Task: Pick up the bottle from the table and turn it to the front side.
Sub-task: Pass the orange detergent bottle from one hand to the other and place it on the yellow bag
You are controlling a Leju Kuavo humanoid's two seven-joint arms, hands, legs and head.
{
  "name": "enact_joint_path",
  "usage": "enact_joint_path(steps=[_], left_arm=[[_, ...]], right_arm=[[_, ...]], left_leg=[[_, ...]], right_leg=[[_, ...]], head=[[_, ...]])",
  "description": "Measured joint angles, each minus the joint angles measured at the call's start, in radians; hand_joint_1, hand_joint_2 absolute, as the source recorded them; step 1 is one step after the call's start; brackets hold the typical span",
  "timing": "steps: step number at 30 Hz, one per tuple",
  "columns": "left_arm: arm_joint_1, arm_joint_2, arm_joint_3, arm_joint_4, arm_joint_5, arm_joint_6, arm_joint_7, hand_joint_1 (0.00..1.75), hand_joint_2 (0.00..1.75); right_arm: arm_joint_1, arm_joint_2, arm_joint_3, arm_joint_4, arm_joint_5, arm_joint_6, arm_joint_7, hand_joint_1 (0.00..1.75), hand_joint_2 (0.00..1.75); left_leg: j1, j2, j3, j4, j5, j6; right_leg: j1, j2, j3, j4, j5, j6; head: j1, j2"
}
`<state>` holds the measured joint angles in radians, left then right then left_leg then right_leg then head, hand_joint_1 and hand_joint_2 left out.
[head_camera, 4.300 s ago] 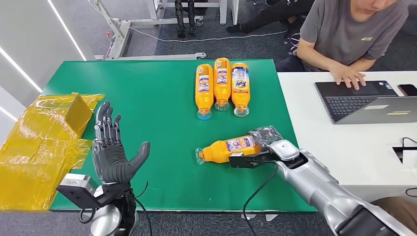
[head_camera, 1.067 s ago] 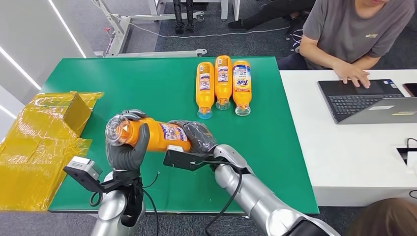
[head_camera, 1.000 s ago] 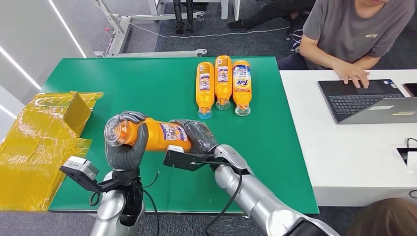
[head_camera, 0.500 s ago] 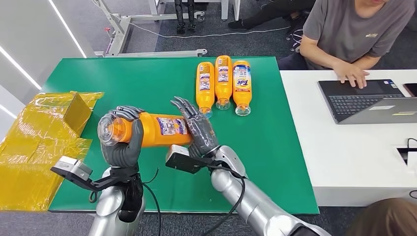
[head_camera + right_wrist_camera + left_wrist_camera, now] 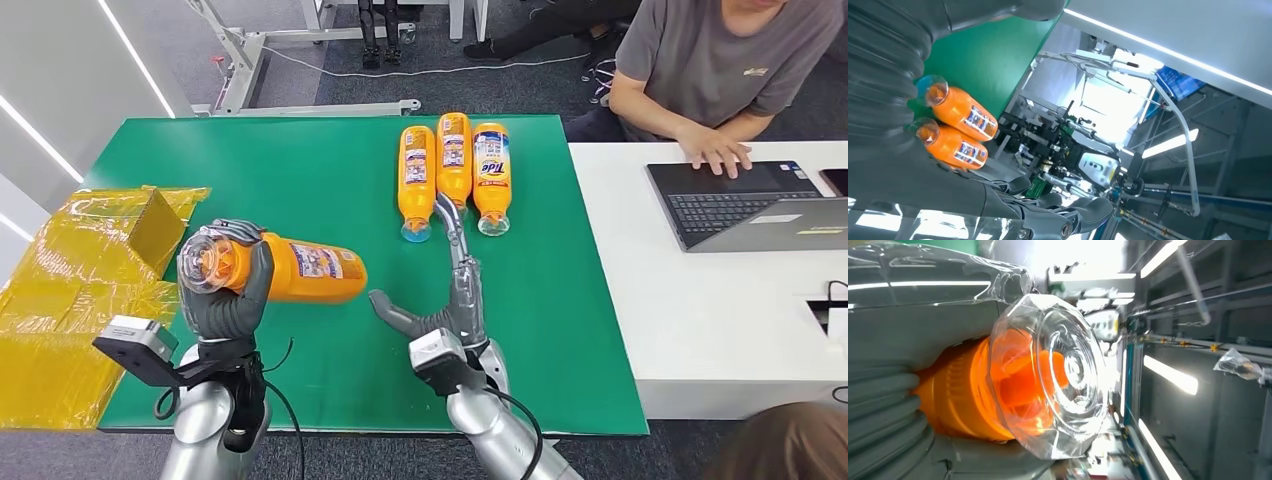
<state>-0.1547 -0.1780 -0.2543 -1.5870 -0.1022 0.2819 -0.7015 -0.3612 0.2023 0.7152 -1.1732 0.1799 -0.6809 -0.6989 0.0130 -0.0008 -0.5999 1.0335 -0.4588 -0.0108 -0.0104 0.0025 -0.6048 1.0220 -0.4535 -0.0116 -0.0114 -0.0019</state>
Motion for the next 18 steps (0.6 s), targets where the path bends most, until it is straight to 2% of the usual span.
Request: enact_joint_path(steps=[5,11,14,18], left_arm=[[-0.012,0.051,0.029,0.001,-0.164,0.064,0.007,1.75,1.75],[-0.074,0.151,0.045,0.046,-0.411,0.176,0.046,1.75,1.75],[-0.109,0.215,0.045,0.076,-0.598,0.241,0.095,1.75,1.75],[-0.157,0.325,0.035,0.131,-0.793,0.253,0.173,1.75,1.75]], right_arm=[[0.07,-0.033,-0.002,-0.11,0.023,-0.004,0.0,0.0,1.75],[0.132,-0.069,-0.01,-0.2,0.029,-0.019,0.0,0.0,1.75],[0.156,-0.085,-0.014,-0.235,0.018,-0.019,0.0,0.0,1.75],[0.182,-0.102,-0.022,-0.279,0.007,-0.019,0.0,0.0,1.75]], left_leg=[[0.0,0.0,0.0,0.0,0.0,0.0],[0.0,0.0,0.0,0.0,0.0,0.0],[0.0,0.001,0.0,0.0,0.0,0.0],[0.0,0.001,0.001,0.0,0.0,0.0]], right_leg=[[0.0,0.0,0.0,0.0,0.0,0.0],[0.0,0.0,0.0,0.0,0.0,0.0],[0.0,0.001,0.0,0.0,0.0,0.0],[0.0,0.001,-0.001,0.0,0.0,0.0]], head=[[0.0,0.0],[0.0,0.0],[0.0,0.0],[0.0,0.0]])
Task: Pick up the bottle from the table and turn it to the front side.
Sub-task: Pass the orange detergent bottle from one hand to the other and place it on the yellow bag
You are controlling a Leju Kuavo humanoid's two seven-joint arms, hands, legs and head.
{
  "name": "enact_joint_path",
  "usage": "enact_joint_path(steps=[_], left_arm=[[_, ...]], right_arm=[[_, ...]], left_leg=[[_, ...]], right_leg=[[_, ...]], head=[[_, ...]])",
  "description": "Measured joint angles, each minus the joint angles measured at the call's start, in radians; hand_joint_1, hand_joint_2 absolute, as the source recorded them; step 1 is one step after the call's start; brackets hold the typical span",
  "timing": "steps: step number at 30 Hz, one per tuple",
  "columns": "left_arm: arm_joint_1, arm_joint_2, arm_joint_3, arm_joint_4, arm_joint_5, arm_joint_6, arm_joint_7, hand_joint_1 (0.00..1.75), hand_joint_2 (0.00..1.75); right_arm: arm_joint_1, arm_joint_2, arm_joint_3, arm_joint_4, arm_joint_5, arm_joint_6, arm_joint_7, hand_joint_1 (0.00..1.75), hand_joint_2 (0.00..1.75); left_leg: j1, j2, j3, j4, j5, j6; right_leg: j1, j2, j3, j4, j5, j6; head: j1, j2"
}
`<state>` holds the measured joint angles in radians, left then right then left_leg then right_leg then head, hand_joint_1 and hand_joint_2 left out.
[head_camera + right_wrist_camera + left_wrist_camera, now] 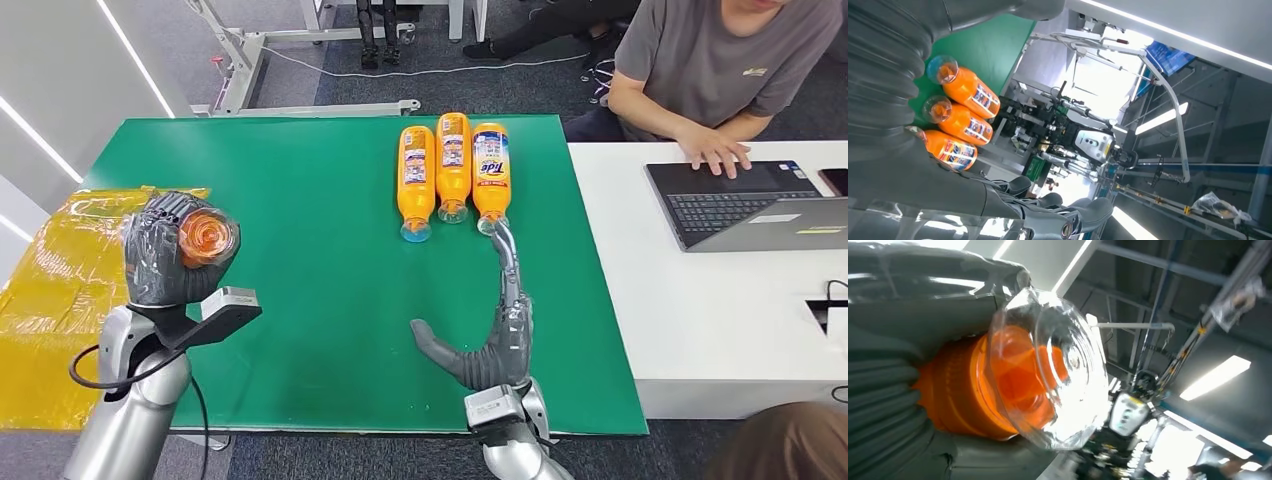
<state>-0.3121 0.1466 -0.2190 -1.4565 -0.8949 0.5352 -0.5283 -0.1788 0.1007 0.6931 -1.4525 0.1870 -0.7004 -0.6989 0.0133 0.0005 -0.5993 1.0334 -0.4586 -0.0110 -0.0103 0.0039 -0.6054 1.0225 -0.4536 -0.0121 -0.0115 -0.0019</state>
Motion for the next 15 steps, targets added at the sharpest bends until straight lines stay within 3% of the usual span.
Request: enact_joint_path(steps=[7,15], left_arm=[[-0.026,0.147,-0.045,0.09,-0.242,-0.039,0.133,1.75,1.75],[-0.042,0.243,-0.102,0.215,-0.394,-0.098,0.175,1.75,1.75]], right_arm=[[0.034,-0.02,-0.005,-0.059,-0.008,0.001,0.0,0.0,1.75],[0.069,-0.029,-0.009,-0.13,0.011,0.002,0.0,0.0,1.75]], left_leg=[[0.0,0.001,0.0,0.0,0.0,0.0],[0.0,0.001,0.0,0.0,0.0,0.0]], right_leg=[[0.0,0.001,-0.001,0.0,0.0,0.0],[0.0,0.001,-0.001,0.0,0.0,0.0]], head=[[0.0,0.0],[0.0,0.0]])
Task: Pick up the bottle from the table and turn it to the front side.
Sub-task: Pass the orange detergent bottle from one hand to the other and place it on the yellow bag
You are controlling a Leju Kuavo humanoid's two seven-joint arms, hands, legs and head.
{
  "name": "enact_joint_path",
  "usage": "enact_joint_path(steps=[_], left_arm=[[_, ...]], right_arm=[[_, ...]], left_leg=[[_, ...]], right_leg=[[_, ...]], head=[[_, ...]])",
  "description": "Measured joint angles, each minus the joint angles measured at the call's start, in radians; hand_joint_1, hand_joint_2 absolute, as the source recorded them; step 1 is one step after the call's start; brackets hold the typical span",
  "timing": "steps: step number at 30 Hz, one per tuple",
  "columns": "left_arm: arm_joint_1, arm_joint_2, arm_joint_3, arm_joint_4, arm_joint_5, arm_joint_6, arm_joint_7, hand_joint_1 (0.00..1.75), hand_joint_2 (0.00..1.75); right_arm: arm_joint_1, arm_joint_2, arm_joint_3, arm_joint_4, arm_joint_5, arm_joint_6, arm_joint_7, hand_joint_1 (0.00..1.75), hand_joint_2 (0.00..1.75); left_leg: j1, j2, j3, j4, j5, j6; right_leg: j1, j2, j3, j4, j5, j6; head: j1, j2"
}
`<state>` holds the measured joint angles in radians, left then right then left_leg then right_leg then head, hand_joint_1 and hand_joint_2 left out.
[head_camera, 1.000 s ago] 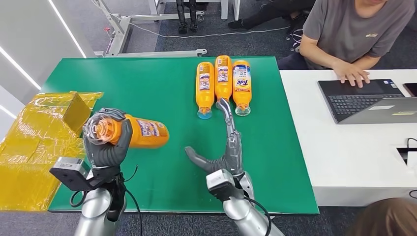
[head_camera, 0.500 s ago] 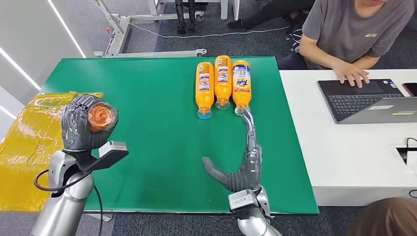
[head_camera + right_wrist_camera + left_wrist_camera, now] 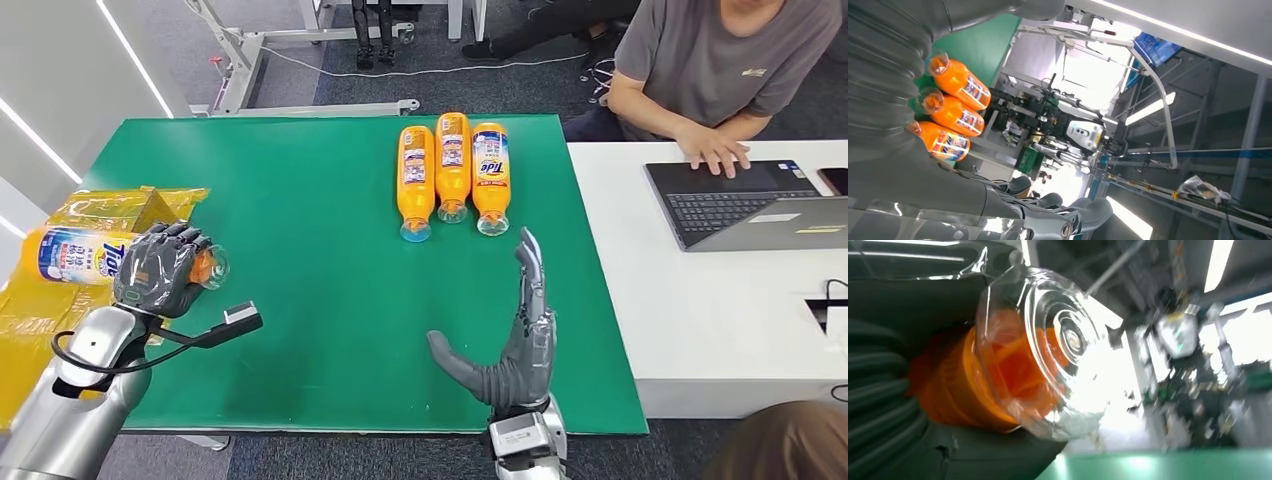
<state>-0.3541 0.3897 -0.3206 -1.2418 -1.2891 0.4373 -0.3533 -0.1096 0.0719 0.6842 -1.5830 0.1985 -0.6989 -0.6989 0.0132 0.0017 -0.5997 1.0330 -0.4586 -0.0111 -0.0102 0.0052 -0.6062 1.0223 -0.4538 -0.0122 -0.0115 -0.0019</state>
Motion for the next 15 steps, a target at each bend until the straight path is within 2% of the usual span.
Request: enact_joint_path(steps=[3,6,9,15], left_arm=[[-0.022,0.02,-0.015,0.082,-0.009,-0.016,-0.017,1.75,1.75],[-0.05,0.028,-0.026,0.175,0.032,-0.045,-0.074,1.75,1.75],[-0.077,0.023,-0.038,0.274,0.058,-0.073,-0.122,1.75,1.75],[-0.134,0.0,-0.074,0.418,0.054,-0.113,-0.141,1.75,1.75]], right_arm=[[0.012,-0.001,-0.003,-0.033,0.008,0.0,0.0,0.0,1.75],[0.019,-0.002,-0.005,-0.054,0.005,0.0,0.0,0.0,1.75],[0.02,-0.003,-0.006,-0.062,-0.003,0.0,0.0,0.0,1.75],[0.021,-0.004,-0.006,-0.077,0.0,0.0,0.0,0.0,1.75]], left_leg=[[0.0,0.0,0.0,0.0,0.0,0.0],[0.0,0.0,0.0,0.0,0.0,0.0],[0.0,0.0,0.0,0.0,0.0,0.0],[0.0,0.0,0.0,0.0,0.0,0.0]], right_leg=[[0.0,0.0,0.0,0.0,0.0,0.0],[0.0,0.0,0.0,0.0,0.0,0.0],[0.0,0.0,0.0,0.0,0.0,0.0],[0.0,0.0,0.0,0.0,0.0,0.0]], head=[[0.0,0.0],[0.0,0.0],[0.0,0.0],[0.0,0.0]])
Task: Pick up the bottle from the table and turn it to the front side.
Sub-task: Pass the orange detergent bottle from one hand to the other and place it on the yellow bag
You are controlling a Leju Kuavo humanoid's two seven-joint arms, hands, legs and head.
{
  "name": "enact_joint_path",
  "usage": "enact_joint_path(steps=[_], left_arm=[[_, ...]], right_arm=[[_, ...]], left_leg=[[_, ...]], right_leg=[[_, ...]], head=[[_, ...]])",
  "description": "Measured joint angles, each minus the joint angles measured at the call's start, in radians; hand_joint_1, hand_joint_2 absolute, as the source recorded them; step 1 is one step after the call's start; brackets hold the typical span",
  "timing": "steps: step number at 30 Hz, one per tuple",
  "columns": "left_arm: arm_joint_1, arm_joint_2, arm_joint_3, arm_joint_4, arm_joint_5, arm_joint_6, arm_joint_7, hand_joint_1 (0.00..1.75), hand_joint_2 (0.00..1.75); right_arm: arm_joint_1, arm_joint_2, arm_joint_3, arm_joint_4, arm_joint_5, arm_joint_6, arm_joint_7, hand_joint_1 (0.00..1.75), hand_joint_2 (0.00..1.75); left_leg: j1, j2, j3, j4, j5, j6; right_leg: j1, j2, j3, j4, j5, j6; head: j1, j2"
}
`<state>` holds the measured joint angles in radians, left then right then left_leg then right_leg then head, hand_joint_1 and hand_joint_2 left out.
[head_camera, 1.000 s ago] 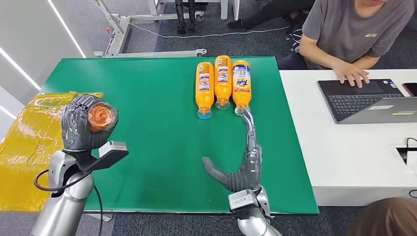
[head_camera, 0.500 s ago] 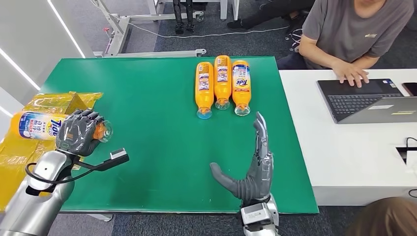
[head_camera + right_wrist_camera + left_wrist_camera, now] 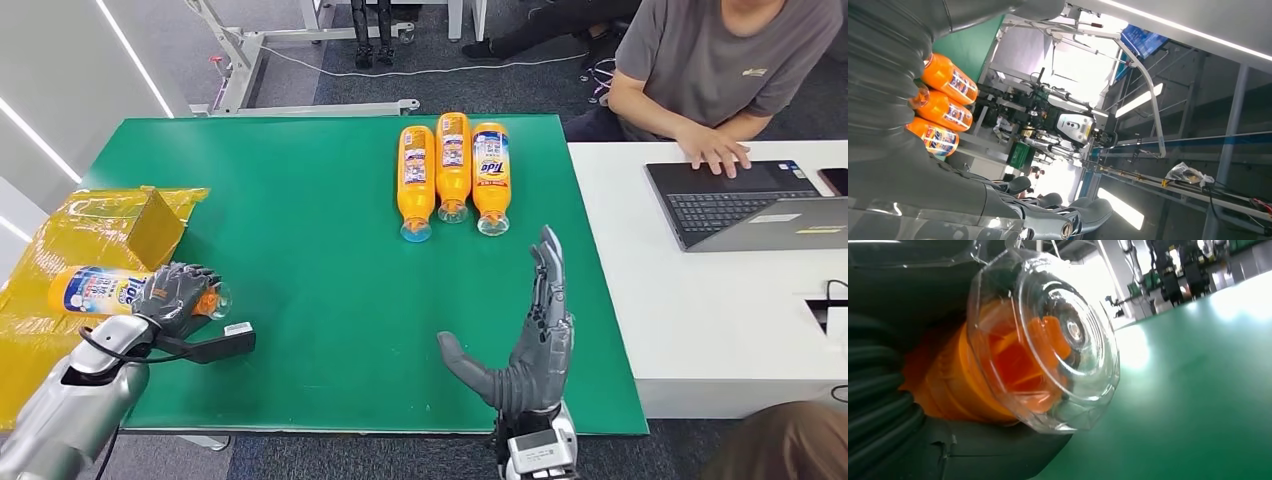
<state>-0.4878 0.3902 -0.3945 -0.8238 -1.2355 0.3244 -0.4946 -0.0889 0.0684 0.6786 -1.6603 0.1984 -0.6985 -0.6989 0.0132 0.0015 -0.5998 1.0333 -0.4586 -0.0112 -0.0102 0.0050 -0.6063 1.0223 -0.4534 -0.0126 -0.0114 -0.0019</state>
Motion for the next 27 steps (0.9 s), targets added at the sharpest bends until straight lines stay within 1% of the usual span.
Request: enact_joint_path(steps=[2,5,8,11,15,20,24,26,27], left_arm=[[-0.029,-0.008,-0.015,0.041,-0.012,-0.029,-0.009,1.75,1.75],[-0.096,-0.021,-0.049,0.12,-0.028,-0.074,-0.038,1.75,1.75],[-0.152,-0.028,-0.076,0.183,-0.03,-0.091,-0.062,1.75,1.75],[-0.189,-0.035,-0.098,0.227,-0.028,-0.105,-0.077,1.75,1.75],[-0.218,-0.045,-0.122,0.271,-0.018,-0.119,-0.09,1.75,1.75],[-0.237,-0.053,-0.141,0.308,-0.016,-0.137,-0.086,1.75,1.75],[-0.258,-0.055,-0.155,0.343,-0.01,-0.21,-0.064,1.75,1.75],[-0.265,-0.054,-0.16,0.357,-0.006,-0.238,-0.055,1.64,1.75],[-0.267,-0.053,-0.163,0.363,-0.003,-0.247,-0.052,1.26,1.75]], right_arm=[[-0.001,0.0,0.0,-0.002,0.005,0.0,0.0,0.0,1.75],[-0.004,0.002,0.0,-0.003,0.003,0.0,0.0,0.0,1.75],[-0.007,0.002,0.001,-0.003,-0.007,0.0,0.0,0.0,1.75],[-0.01,0.002,0.001,-0.002,-0.012,0.0,0.0,0.0,1.75],[-0.011,0.003,0.001,-0.002,-0.006,0.0,0.0,0.0,1.75],[-0.009,0.004,0.001,-0.002,-0.001,0.0,0.0,0.0,1.75],[0.002,0.004,0.001,-0.002,0.002,0.0,0.0,0.0,1.75],[0.007,0.004,0.001,-0.003,0.004,0.0,0.0,0.0,1.75],[0.009,0.004,0.001,-0.003,0.006,0.0,0.0,0.0,1.75]], left_leg=[[0.0,-0.001,0.0,0.0,0.0,0.0],[0.0,-0.002,-0.001,0.0,0.0,0.0],[0.0,-0.001,0.0,0.0,0.0,0.0],[0.0,-0.001,0.0,0.0,0.0,0.0],[0.0,-0.001,0.0,0.0,0.0,0.0],[0.0,-0.001,0.0,0.0,0.0,0.0],[0.0,-0.001,0.0,0.0,0.0,0.0],[0.0,-0.001,0.0,0.0,0.0,0.0],[0.0,-0.001,0.0,0.0,0.0,0.0]], right_leg=[[0.0,-0.001,0.0,0.0,0.0,0.0],[0.0,-0.002,0.0,0.0,0.0,0.0],[0.0,-0.001,0.0,0.0,0.0,0.0],[0.0,-0.001,0.0,0.0,0.0,0.0],[0.0,-0.001,0.0,0.0,0.0,0.0],[0.0,-0.001,0.0,0.0,0.0,0.0],[0.0,-0.001,0.0,0.0,0.0,0.0],[0.0,-0.001,0.0,0.0,0.0,0.0],[0.0,-0.001,0.0,0.0,0.0,0.0]], head=[[0.0,0.0],[0.0,0.0],[0.0,0.0],[0.0,0.0],[0.0,0.0],[0.0,0.0],[0.0,0.0],[0.0,0.0],[0.0,0.0]])
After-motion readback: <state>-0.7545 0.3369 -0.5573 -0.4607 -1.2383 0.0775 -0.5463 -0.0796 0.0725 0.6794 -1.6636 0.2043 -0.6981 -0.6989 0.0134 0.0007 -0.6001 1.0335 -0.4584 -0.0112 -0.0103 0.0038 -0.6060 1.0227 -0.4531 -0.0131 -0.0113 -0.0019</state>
